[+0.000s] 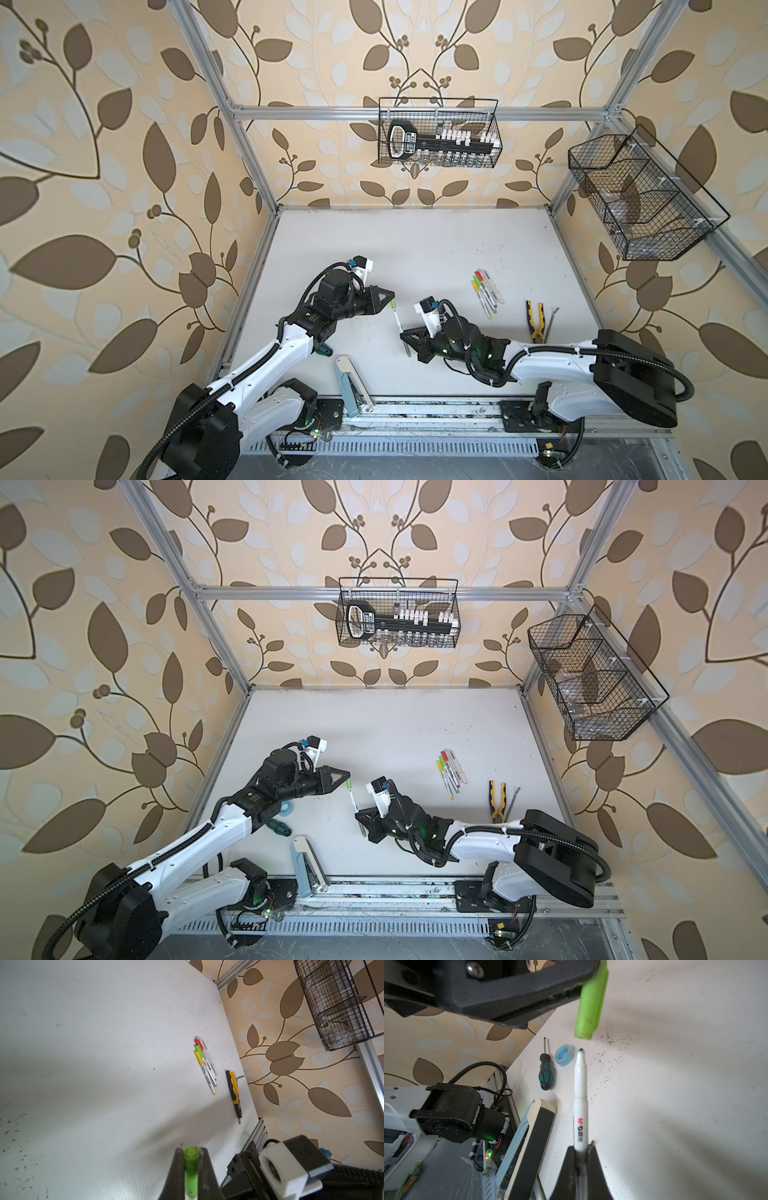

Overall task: Insert the pens into the pen caps
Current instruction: 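Hold the green cap above the pen tip while the right gripper raises the pen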

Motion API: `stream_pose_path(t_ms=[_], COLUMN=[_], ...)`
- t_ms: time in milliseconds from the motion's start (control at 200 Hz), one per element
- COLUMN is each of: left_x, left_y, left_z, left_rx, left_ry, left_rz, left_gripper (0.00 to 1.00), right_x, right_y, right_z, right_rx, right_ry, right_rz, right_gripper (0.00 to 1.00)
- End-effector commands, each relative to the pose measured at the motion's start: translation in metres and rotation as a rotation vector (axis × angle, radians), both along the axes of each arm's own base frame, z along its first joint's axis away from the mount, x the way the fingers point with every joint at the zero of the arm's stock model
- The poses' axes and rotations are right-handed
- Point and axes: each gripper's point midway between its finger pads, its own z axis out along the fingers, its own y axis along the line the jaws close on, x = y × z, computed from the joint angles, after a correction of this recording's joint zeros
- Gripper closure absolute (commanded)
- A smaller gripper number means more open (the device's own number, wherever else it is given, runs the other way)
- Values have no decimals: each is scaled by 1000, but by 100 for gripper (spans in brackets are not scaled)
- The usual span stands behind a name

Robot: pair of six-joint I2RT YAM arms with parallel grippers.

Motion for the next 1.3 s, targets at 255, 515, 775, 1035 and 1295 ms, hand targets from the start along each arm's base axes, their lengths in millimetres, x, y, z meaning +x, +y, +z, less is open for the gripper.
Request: stream_pose_path(t_ms=[255,515,775,1035,1295], left_x=[-2,-3,-2,0,3], left_y=[-6,-5,-5,-2,2], left_z=[12,6,4,1,6], left_rx=[-44,-36,-29,-17,-15], left_ry=[-50,-35,-34,-32,-52], left_rz=[-49,-48,-46,-26,6], left_gripper=[97,97,98,98,100], right_x=[5,8,7,7,5], right_y=[-3,-5,-5,-2,2], right_z=[7,9,13,15,8], right_rx=[28,32,38,37,31], right_ry=[-17,-22,-30,-30,-12], right_rz=[-25,-31,-25,-11,-2], right_gripper=[100,100,100,100,100])
